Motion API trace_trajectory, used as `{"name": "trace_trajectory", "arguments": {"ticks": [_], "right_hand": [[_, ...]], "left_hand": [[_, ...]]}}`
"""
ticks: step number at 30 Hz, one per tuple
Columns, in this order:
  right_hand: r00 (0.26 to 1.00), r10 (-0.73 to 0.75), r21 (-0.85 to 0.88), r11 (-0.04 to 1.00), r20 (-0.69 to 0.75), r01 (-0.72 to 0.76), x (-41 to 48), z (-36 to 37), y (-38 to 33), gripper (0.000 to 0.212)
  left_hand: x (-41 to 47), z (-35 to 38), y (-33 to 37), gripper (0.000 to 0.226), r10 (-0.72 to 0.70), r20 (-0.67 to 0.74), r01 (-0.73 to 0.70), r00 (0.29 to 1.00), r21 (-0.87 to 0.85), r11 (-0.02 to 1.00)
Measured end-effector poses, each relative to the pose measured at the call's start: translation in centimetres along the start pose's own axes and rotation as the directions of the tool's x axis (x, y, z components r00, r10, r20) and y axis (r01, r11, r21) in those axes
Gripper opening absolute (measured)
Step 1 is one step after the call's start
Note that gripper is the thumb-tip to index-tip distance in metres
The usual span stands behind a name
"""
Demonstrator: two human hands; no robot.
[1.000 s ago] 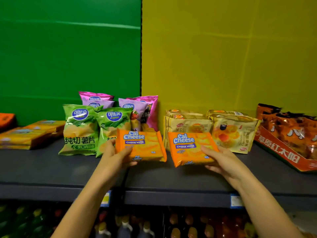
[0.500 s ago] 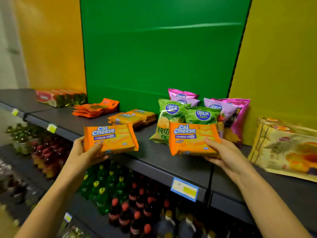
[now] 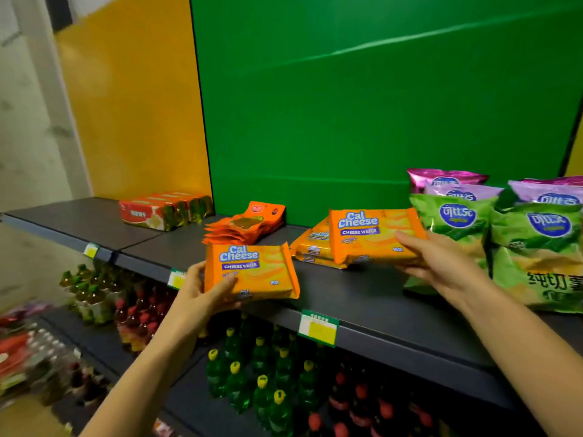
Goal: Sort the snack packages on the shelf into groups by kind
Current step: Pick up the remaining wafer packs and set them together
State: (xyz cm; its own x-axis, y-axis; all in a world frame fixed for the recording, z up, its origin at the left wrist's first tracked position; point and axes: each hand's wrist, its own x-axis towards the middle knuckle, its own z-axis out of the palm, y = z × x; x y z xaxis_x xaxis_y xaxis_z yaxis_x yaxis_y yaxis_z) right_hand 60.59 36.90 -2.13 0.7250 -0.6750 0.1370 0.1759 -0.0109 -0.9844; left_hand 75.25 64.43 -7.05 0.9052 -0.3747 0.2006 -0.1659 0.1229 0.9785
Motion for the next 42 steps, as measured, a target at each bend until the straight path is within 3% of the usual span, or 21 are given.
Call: {"name": "trace_trajectory", "arguments": {"ticks": [3,9,12,16,18,22,25,28,32,34,36,38,40,42], "right_hand": [[0.998,0.013,0.032,0.999,-0.061,-0.011,2.0,1.9,-1.4,0.004],[0.986,0.044,0.135,0.991,-0.159,-0.022,6.9,4.0,-3.1,0.014],[0.981,0.059,0.151,0.988,-0.183,-0.031,9.7,4.7,-2.9,0.004],[0.972,0.069,0.162,0.986,-0.226,-0.033,13.4,5.4,-1.8,0.031],[0.966,0.092,0.133,0.989,-0.243,-0.060,15.1,5.8,-1.1,0.037],[0.957,0.121,0.024,0.993,-0.265,-0.119,18.1,6.4,1.1,0.038],[0.922,0.127,-0.125,0.975,-0.366,-0.184,20.3,6.4,2.9,0.047],[0.873,0.022,-0.522,0.794,-0.487,-0.311,21.5,5.9,4.0,0.062],[0.912,0.063,-0.661,0.669,-0.405,-0.340,21.1,6.2,4.1,0.056],[0.905,0.073,-0.675,0.642,-0.418,-0.363,20.8,5.9,4.1,0.064],[0.890,0.095,-0.589,0.717,-0.446,-0.372,19.8,5.6,3.9,0.068],[0.903,0.145,-0.345,0.890,-0.404,-0.297,17.9,5.7,4.2,0.051],[0.932,0.183,-0.112,0.967,-0.314,-0.228,15.8,6.0,5.0,0.044],[0.952,0.203,0.031,0.979,-0.231,-0.202,14.3,6.9,6.1,0.047]], "left_hand": [[3.3,0.6,0.7,0.038,-0.013,0.090,0.012,0.996,0.015,1.000],[9.7,5.0,0.5,0.034,-0.043,0.284,0.047,0.958,-0.008,0.999],[12.2,7.6,0.2,0.038,-0.065,0.336,0.077,0.940,-0.021,0.997],[15.2,9.9,-0.3,0.045,-0.126,0.380,0.125,0.916,0.027,0.992],[16.9,10.6,-0.9,0.043,-0.126,0.370,0.073,0.920,0.153,0.985],[18.5,10.8,-1.8,0.066,-0.058,0.379,-0.164,0.924,0.527,0.834],[19.2,10.6,-2.2,0.075,-0.025,0.418,-0.237,0.908,0.562,0.793],[19.6,10.7,-2.3,0.078,-0.041,0.447,-0.245,0.894,0.562,0.790],[20.5,10.7,-1.9,0.075,-0.082,0.480,-0.267,0.874,0.612,0.744],[21.8,10.7,-1.9,0.075,-0.112,0.495,-0.236,0.862,0.586,0.775],[23.3,10.9,-2.2,0.075,-0.157,0.516,-0.113,0.842,0.453,0.884],[24.3,11.7,-2.6,0.077,-0.200,0.532,0.032,0.823,0.308,0.951],[25.0,12.7,-3.2,0.078,-0.240,0.559,0.191,0.794,0.146,0.971],[25.7,14.0,-4.2,0.080,-0.316,0.635,0.394,0.705,0.020,0.919]]}}
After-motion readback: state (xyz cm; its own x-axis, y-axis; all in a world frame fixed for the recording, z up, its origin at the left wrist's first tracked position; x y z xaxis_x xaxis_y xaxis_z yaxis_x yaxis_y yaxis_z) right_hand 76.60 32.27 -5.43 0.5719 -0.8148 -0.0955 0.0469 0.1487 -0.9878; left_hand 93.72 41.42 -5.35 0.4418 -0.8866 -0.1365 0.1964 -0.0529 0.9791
